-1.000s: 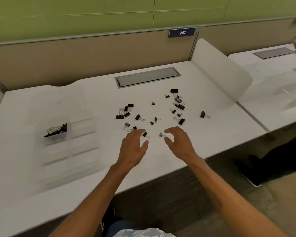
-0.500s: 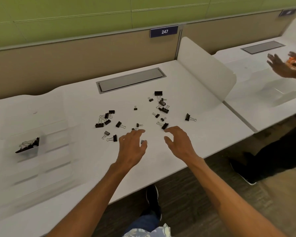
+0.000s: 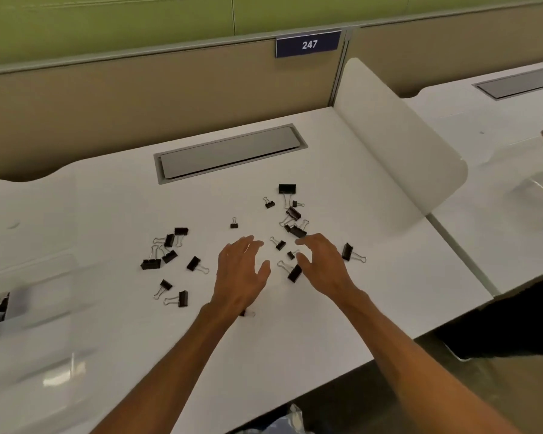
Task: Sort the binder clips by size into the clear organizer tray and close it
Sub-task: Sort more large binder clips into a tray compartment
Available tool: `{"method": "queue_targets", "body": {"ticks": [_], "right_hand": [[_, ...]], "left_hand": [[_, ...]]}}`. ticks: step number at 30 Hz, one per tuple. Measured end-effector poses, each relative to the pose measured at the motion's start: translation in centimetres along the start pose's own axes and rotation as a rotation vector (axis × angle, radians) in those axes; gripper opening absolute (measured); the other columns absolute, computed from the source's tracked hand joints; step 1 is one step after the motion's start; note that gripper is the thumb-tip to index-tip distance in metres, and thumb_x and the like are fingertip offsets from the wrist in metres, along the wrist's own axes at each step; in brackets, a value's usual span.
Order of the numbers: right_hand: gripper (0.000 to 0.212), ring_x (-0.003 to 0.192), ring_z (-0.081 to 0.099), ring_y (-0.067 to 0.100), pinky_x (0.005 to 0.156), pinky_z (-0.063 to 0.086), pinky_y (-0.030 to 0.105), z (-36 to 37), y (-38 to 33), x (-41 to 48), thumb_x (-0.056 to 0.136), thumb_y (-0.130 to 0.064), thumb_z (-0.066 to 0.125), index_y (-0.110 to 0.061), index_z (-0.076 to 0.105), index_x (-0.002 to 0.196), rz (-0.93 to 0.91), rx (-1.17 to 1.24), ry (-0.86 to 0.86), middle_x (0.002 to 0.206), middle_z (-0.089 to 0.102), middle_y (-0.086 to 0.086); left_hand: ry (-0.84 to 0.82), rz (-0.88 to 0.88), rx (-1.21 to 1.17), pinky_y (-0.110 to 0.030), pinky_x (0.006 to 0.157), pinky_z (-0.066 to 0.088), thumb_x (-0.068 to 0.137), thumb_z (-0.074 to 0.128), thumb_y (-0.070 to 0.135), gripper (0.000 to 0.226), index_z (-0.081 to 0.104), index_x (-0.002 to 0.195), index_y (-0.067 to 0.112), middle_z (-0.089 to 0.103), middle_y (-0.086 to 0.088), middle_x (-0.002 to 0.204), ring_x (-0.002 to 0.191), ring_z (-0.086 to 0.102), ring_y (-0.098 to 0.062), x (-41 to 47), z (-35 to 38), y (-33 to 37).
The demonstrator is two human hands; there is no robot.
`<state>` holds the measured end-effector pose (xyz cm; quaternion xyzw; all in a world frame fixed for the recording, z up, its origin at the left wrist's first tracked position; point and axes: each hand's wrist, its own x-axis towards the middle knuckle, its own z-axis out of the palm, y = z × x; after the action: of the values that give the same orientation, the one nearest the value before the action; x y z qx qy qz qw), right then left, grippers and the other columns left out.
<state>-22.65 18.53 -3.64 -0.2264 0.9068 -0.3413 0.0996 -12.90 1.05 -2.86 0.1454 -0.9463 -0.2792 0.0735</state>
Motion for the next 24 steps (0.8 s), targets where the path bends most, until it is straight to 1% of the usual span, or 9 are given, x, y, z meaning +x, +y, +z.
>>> {"method": "queue_targets", "body": {"ticks": [2, 6, 11, 15, 19, 22, 24], "right_hand": [[0.031, 0.119, 0.056, 0.021, 0.100, 0.046, 0.041, -0.1, 0.3, 1.5, 0.095, -0.020, 0.058, -0.015, 0.061, 0.126, 0.003, -0.011, -0.019, 0.128, 0.059, 0.002], [0.033, 0.115, 0.057, 0.022, 0.097, 0.048, 0.041, -0.5, 0.9, 4.8, 0.095, -0.022, 0.058, -0.014, 0.062, 0.127, 0.012, -0.060, -0.048, 0.127, 0.060, 0.005], [0.029, 0.114, 0.058, 0.022, 0.097, 0.049, 0.043, -1.1, 2.0, 9.1, 0.094, -0.020, 0.060, -0.016, 0.064, 0.123, 0.007, -0.057, -0.066, 0.126, 0.060, 0.004], [0.029, 0.114, 0.057, 0.024, 0.097, 0.048, 0.044, -1.2, 3.0, 12.7, 0.094, -0.019, 0.061, -0.015, 0.063, 0.123, -0.019, -0.083, -0.086, 0.128, 0.059, 0.006], [0.030, 0.117, 0.053, 0.027, 0.100, 0.045, 0.043, -0.9, 3.5, 16.3, 0.093, -0.015, 0.061, -0.013, 0.063, 0.124, -0.096, -0.130, -0.121, 0.127, 0.060, 0.010], [0.036, 0.119, 0.051, 0.028, 0.101, 0.040, 0.039, -0.8, 3.9, 18.9, 0.093, -0.014, 0.062, -0.011, 0.059, 0.128, -0.144, -0.197, -0.119, 0.130, 0.056, 0.012], [0.042, 0.120, 0.049, 0.029, 0.101, 0.037, 0.040, -0.6, 4.1, 20.6, 0.092, -0.016, 0.064, -0.011, 0.056, 0.132, -0.165, -0.264, -0.136, 0.132, 0.052, 0.013]], "left_hand": [[-0.005, -0.001, 0.013, -0.047, 0.116, 0.026, 0.093, 0.059, 0.032, 0.044, 0.056, 0.133, 0.015, 0.050, -0.008, 0.145, 0.136, 0.042, -0.023, 1.4, 0.4, -0.2], [-0.011, -0.044, 0.030, -0.042, 0.117, 0.023, 0.094, 0.057, 0.033, 0.044, 0.054, 0.135, 0.017, 0.049, -0.006, 0.145, 0.137, 0.040, -0.021, 4.0, 1.3, -0.2], [-0.001, -0.067, 0.006, -0.043, 0.114, 0.027, 0.094, 0.057, 0.033, 0.044, 0.055, 0.134, 0.016, 0.051, -0.006, 0.143, 0.134, 0.044, -0.022, 6.9, 2.1, -0.1], [0.013, -0.114, -0.020, -0.045, 0.114, 0.030, 0.093, 0.050, 0.038, 0.048, 0.053, 0.135, 0.016, 0.050, -0.006, 0.143, 0.134, 0.044, -0.024, 8.5, 3.0, -0.4], [-0.022, -0.175, -0.016, -0.044, 0.117, 0.026, 0.097, 0.053, 0.034, 0.051, 0.044, 0.144, 0.016, 0.043, -0.007, 0.151, 0.140, 0.036, -0.023, 10.2, 3.8, -0.6], [-0.042, -0.195, -0.006, -0.044, 0.119, 0.024, 0.098, 0.051, 0.035, 0.055, 0.037, 0.148, 0.017, 0.037, -0.007, 0.154, 0.144, 0.031, -0.023, 11.5, 4.1, -0.3], [-0.040, -0.219, -0.012, -0.043, 0.120, 0.022, 0.099, 0.051, 0.035, 0.056, 0.035, 0.149, 0.017, 0.034, -0.007, 0.155, 0.144, 0.029, -0.023, 12.2, 4.2, 0.0]]}}
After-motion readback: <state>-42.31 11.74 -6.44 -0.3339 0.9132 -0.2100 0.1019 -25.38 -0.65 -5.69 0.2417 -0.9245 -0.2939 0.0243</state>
